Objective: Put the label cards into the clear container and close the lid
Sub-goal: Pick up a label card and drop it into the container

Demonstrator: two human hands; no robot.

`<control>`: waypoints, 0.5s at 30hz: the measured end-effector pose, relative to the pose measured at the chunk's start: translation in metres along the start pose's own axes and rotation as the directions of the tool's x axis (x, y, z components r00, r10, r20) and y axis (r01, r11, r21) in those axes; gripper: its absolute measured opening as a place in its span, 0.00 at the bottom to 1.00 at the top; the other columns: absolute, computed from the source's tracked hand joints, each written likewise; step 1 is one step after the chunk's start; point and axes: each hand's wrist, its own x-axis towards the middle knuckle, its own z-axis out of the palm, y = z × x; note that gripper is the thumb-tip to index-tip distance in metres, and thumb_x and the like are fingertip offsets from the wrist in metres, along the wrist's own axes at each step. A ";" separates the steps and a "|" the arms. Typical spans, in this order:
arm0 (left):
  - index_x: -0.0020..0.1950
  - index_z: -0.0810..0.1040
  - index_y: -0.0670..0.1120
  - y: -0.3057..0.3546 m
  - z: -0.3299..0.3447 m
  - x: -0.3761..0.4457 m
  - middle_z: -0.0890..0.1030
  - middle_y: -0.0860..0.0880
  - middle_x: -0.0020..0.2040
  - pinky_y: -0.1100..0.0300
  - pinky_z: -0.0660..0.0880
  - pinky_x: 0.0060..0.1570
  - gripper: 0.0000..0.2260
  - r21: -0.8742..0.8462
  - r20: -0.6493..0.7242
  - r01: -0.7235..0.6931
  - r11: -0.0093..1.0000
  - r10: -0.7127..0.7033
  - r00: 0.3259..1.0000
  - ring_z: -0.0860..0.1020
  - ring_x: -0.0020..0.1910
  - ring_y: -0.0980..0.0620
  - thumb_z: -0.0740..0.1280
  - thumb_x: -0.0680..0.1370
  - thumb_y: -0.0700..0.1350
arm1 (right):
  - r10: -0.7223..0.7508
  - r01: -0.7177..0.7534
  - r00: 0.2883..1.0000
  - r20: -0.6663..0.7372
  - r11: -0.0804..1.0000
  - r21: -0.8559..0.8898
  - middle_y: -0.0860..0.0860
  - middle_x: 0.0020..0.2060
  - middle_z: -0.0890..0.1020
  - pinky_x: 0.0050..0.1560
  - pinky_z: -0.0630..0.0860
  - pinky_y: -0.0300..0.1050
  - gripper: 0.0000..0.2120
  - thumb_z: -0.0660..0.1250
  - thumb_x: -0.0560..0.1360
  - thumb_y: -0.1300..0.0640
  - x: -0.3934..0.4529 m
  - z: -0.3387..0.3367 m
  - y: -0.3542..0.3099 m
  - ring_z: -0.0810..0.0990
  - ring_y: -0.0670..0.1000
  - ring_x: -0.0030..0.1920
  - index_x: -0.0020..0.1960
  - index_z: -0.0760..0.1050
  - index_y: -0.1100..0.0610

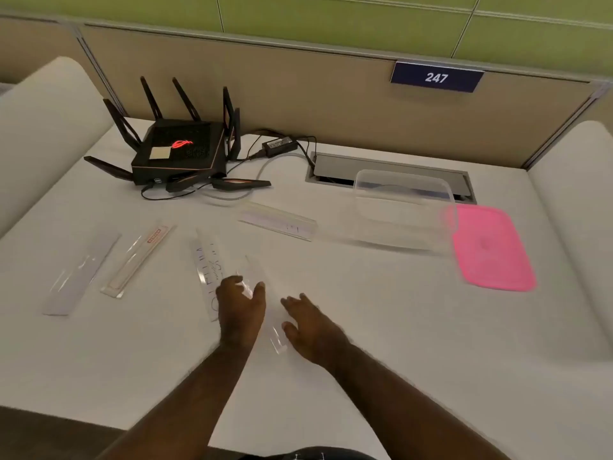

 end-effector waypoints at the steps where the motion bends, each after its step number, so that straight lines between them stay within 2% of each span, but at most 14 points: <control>1: 0.64 0.71 0.43 -0.001 0.000 0.000 0.78 0.41 0.58 0.53 0.78 0.47 0.22 -0.089 0.042 0.139 0.986 -0.136 0.990 0.79 0.54 0.42 0.72 0.74 0.49 | -0.020 0.020 1.000 0.022 1.000 0.019 0.52 0.78 0.58 0.75 0.48 0.44 0.26 0.55 0.82 0.54 0.003 0.001 -0.004 0.50 0.51 0.78 0.78 0.54 0.55; 3: 0.62 0.73 0.43 -0.003 0.001 -0.003 0.81 0.42 0.51 0.53 0.81 0.39 0.19 -0.211 0.198 0.350 0.913 -0.311 0.930 0.81 0.44 0.44 0.70 0.76 0.50 | -0.018 0.014 0.998 0.066 0.998 0.058 0.53 0.78 0.58 0.76 0.49 0.46 0.27 0.57 0.80 0.59 0.006 0.002 -0.012 0.53 0.52 0.78 0.78 0.55 0.56; 5: 0.58 0.77 0.42 -0.009 0.003 -0.007 0.82 0.42 0.45 0.51 0.82 0.42 0.13 -0.283 0.332 0.430 0.857 -0.333 0.882 0.82 0.41 0.44 0.68 0.78 0.48 | 0.010 -0.024 0.996 0.091 0.988 0.154 0.53 0.76 0.63 0.76 0.57 0.48 0.28 0.59 0.78 0.62 0.010 0.000 -0.021 0.61 0.53 0.75 0.77 0.59 0.56; 8: 0.54 0.79 0.42 -0.010 0.002 -0.009 0.84 0.39 0.47 0.50 0.82 0.45 0.08 -0.342 0.415 0.475 0.811 -0.322 0.851 0.83 0.46 0.41 0.65 0.80 0.45 | 0.023 -0.047 0.995 0.099 0.968 0.248 0.54 0.69 0.74 0.68 0.68 0.47 0.27 0.61 0.73 0.67 0.013 -0.004 -0.024 0.71 0.54 0.68 0.72 0.67 0.55; 15: 0.53 0.78 0.40 -0.007 -0.006 0.003 0.82 0.39 0.50 0.48 0.81 0.50 0.06 -0.326 0.444 0.462 0.825 -0.298 0.845 0.82 0.48 0.40 0.65 0.80 0.42 | -0.013 0.001 0.997 0.074 0.987 0.162 0.53 0.70 0.72 0.63 0.63 0.37 0.34 0.64 0.69 0.71 0.018 -0.004 -0.018 0.70 0.53 0.69 0.73 0.67 0.54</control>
